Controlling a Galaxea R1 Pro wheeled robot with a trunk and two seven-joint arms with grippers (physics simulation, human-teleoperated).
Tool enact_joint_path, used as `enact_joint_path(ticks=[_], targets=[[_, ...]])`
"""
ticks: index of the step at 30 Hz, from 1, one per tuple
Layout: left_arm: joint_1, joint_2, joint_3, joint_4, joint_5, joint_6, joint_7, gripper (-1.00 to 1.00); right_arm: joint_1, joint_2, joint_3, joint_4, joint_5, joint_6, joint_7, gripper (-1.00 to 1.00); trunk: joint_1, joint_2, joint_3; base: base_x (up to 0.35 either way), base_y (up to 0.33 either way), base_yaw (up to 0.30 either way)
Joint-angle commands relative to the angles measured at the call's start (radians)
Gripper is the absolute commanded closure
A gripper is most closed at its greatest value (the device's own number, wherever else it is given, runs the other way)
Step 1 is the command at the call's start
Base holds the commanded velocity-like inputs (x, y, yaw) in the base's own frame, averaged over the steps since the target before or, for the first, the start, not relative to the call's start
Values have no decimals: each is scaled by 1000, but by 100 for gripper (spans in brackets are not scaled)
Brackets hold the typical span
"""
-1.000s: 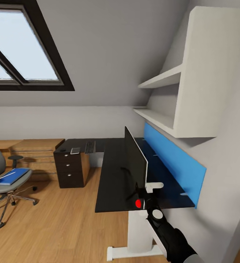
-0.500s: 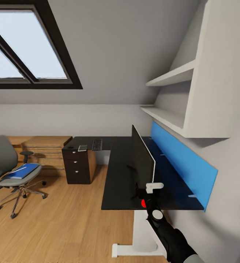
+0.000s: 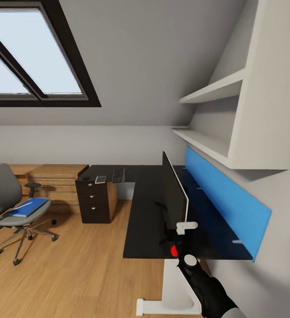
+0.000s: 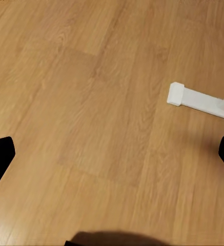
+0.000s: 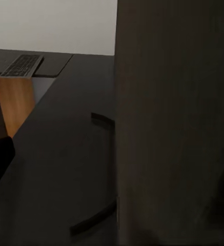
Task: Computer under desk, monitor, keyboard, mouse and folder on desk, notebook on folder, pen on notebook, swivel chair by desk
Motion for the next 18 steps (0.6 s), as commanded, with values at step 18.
enact_joint_path(ticks=[18], targets=[[-1, 1, -9, 0, 10, -4, 2, -100, -1, 0, 5, 1, -10, -6, -5, -100, 1, -1, -2, 64, 0, 0]])
